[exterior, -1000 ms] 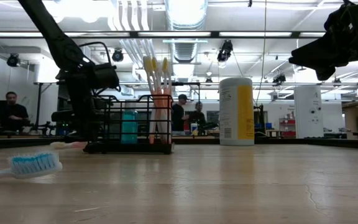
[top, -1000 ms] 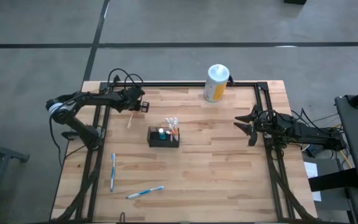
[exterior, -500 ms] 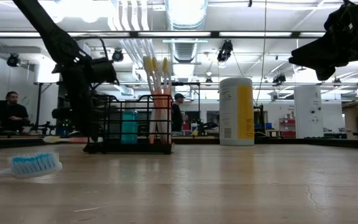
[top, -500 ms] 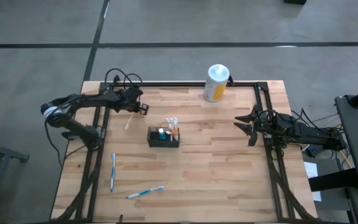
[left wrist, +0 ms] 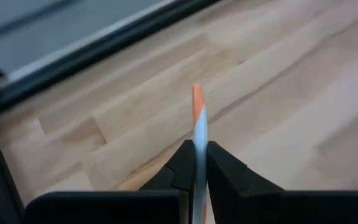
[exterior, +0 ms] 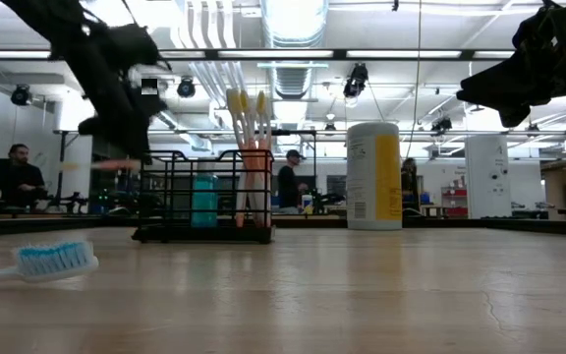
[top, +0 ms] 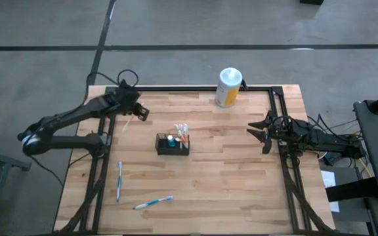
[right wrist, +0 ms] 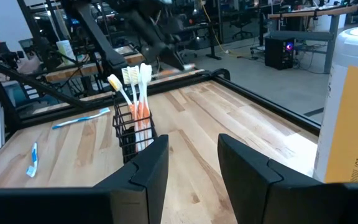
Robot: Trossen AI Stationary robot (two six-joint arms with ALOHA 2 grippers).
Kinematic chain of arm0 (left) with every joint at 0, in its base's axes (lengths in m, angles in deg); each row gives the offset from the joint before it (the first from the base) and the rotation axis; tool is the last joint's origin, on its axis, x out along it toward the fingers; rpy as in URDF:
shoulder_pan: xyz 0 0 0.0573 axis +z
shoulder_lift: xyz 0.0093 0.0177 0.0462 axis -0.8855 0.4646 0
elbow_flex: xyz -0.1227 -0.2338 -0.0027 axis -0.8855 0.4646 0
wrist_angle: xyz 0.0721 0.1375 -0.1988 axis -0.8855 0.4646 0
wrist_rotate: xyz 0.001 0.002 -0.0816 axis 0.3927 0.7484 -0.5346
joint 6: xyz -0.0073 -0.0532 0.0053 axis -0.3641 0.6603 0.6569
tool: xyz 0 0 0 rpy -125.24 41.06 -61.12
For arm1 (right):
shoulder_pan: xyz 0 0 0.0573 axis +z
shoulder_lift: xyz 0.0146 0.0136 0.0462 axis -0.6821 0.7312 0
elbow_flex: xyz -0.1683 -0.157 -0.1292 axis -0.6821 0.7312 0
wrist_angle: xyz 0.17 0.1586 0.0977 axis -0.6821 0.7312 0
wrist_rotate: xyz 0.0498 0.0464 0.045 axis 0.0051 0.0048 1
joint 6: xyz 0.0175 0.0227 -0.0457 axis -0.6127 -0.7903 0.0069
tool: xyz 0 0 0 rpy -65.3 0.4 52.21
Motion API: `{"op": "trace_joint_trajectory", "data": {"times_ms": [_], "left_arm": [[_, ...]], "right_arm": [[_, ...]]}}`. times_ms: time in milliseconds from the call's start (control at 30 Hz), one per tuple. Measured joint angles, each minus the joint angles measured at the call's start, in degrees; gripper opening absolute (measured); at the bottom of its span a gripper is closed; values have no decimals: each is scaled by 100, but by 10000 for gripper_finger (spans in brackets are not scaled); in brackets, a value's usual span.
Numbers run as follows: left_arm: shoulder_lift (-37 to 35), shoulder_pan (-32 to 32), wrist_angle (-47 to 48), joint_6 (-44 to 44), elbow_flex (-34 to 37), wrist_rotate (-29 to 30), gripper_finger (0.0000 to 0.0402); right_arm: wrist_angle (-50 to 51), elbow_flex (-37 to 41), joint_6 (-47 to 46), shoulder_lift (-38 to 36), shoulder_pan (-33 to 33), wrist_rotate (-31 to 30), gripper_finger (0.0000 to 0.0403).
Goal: Pick & Place toothbrushing station
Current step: Put the orange toothbrush into the right section of the wire organizer
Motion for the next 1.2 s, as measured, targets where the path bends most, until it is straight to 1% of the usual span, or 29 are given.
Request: {"op": "trace_joint_trajectory", "data": {"times_ms": [167, 333, 500, 600, 733, 900, 1000, 1067, 1200], "left_arm": [[-721, -508, 420, -426, -324, -31, 26], [-1212, -1291, 565, -689, -549, -52, 26], [-1379, -2269, 442, -649, -638, -96, 27], [-1314, -2920, 127, -590, -651, -105, 27], [-1060, -3786, -613, -614, -604, -6, 27], [-376, -4648, -1614, -634, -600, 418, 28], [173, -4968, -2046, -610, -598, 637, 28], [546, -5092, -2298, -521, -598, 675, 28], [1227, -5265, -2868, 32, -596, 691, 28]], "right_arm": [[1, 1, 1, 0, 2, 0, 132], [2, 0, 0, 0, 2, 0, 132], [1, 1, 0, 1, 0, 0, 132], [0, 0, 0, 2, 2, 0, 132], [0, 0, 2, 0, 1, 1, 132], [2, 0, 1, 0, 2, 0, 132], [1, 0, 1, 2, 2, 1, 132], [0, 0, 2, 2, 0, 0, 132], [0, 0, 1, 1, 1, 0, 132]]}}
